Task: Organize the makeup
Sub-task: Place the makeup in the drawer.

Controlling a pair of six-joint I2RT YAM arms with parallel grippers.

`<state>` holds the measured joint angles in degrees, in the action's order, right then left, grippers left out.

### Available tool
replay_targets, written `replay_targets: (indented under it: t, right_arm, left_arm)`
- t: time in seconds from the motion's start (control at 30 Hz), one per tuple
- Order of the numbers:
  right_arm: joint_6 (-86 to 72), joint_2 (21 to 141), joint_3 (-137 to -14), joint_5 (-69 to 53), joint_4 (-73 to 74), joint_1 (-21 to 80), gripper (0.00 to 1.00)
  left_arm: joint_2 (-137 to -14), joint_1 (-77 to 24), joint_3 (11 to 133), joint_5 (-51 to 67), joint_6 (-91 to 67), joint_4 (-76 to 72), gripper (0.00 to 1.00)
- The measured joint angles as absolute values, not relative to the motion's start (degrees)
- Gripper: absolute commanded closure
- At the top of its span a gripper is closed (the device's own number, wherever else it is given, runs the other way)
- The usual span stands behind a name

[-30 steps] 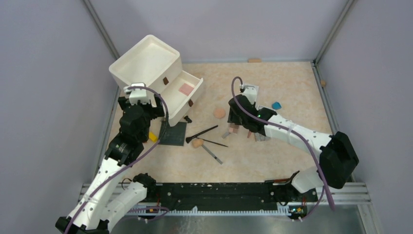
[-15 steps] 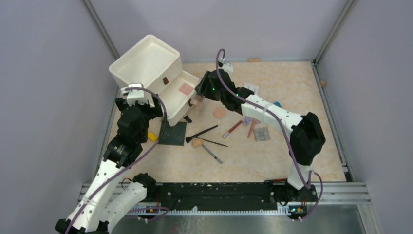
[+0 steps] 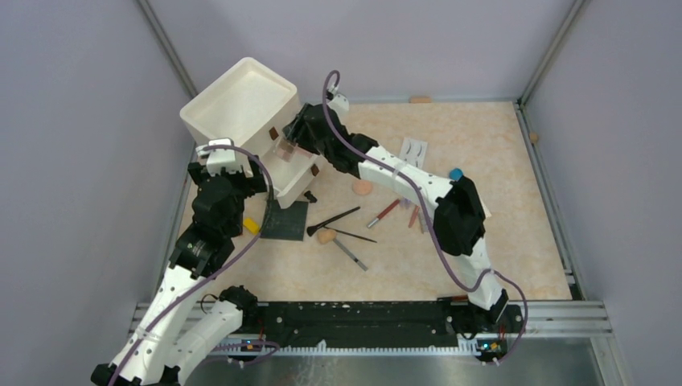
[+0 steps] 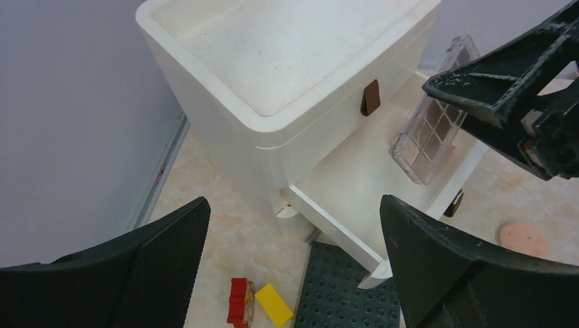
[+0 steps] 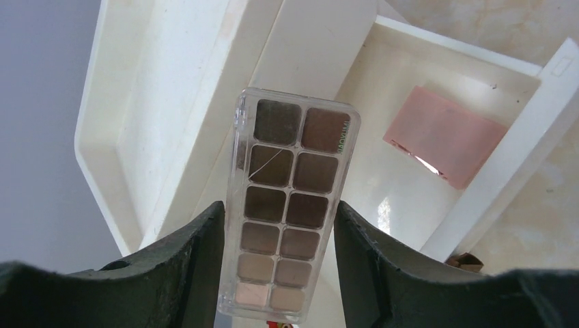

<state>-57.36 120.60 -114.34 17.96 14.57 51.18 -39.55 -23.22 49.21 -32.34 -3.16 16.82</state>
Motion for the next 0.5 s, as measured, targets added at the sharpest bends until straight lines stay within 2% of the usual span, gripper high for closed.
replay_targets:
  t: [0.5]
  right_arm:
    - [-61.73, 130.39, -121.16, 22.81, 17.61, 53.04, 0.86]
  left_arm:
    - [-39.11, -22.96, 49.21, -32.4, -3.18, 16.91, 0.01]
